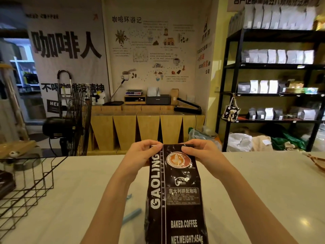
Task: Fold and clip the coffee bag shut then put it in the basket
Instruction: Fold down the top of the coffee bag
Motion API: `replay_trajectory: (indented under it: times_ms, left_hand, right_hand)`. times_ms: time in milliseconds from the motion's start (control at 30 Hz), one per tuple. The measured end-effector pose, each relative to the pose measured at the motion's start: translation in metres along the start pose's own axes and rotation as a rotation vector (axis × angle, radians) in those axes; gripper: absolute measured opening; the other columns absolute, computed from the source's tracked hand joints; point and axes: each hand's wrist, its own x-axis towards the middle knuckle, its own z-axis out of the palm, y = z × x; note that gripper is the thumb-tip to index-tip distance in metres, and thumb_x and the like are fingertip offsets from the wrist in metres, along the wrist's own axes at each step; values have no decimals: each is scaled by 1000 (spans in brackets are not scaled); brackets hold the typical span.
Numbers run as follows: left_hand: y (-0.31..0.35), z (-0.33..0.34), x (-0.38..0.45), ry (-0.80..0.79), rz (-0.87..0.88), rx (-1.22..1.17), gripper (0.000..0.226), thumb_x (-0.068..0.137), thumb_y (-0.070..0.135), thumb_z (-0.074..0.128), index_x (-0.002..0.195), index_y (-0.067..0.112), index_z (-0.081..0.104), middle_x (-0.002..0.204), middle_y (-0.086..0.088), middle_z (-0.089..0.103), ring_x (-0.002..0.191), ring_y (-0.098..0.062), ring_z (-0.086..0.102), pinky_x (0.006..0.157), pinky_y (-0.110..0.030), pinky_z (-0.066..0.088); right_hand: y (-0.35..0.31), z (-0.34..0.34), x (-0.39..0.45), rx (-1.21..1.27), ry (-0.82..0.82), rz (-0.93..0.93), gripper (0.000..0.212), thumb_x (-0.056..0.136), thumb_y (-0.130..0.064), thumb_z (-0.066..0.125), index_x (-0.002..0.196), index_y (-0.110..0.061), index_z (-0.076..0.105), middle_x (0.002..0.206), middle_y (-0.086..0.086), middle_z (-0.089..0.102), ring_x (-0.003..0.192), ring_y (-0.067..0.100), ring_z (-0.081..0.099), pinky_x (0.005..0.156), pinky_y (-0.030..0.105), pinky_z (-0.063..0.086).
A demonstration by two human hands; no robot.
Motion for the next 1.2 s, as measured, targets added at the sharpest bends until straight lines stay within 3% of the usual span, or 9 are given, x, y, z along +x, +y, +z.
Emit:
replay_trajectory:
  times_ms: [67, 200, 433, 600, 933, 1200]
  left_hand:
    - [2, 3, -1, 29, -5, -66, 15, 83, 20, 61, 89, 8, 67, 68, -2, 71, 61, -12, 66, 59, -23, 52]
    - [3, 4, 0, 58, -13, -95, 11, 81, 18, 63, 79, 9, 68, 63, -3, 71, 57, -13, 67, 54, -22, 53]
    - [5, 5, 1, 50, -11, -76, 5, 80, 12, 64, 78, 10, 69, 57, 2, 72, 55, -9, 68, 52, -20, 52]
    - [5, 5, 0, 70, -15, -51, 2, 77, 12, 67, 76, 11, 68, 55, 2, 70, 53, -9, 67, 49, -19, 51]
    - [7, -1, -3, 85, 0, -39, 13, 71, 11, 72, 84, 9, 71, 65, -1, 73, 66, -16, 69, 63, -27, 55]
    - [10, -15, -6, -86, -89, -119, 24, 84, 20, 58, 93, 1, 69, 76, -5, 75, 70, -14, 70, 62, -23, 55]
  right_hand:
    - [-1, 2, -1, 57, 11, 6, 6, 79, -13, 65, 83, -13, 69, 74, 5, 73, 70, 19, 68, 62, 22, 55]
    - [-4, 0, -1, 130, -6, 24, 15, 76, -13, 66, 90, -14, 70, 79, 7, 75, 73, 20, 70, 60, 25, 56]
    - [-5, -3, -3, 122, -53, 87, 28, 62, -31, 70, 81, -11, 72, 77, 10, 73, 71, 20, 68, 59, 23, 55]
    - [-3, -3, -2, 75, -38, 76, 6, 76, -16, 67, 78, -12, 71, 71, 7, 73, 66, 18, 69, 55, 22, 55]
    - [4, 5, 3, 172, -45, 115, 7, 77, -14, 65, 80, -12, 71, 73, 5, 73, 67, 17, 68, 58, 22, 54]
    - [4, 9, 3, 198, -6, 110, 7, 80, -14, 63, 83, -12, 69, 71, 2, 73, 65, 14, 69, 56, 20, 53]
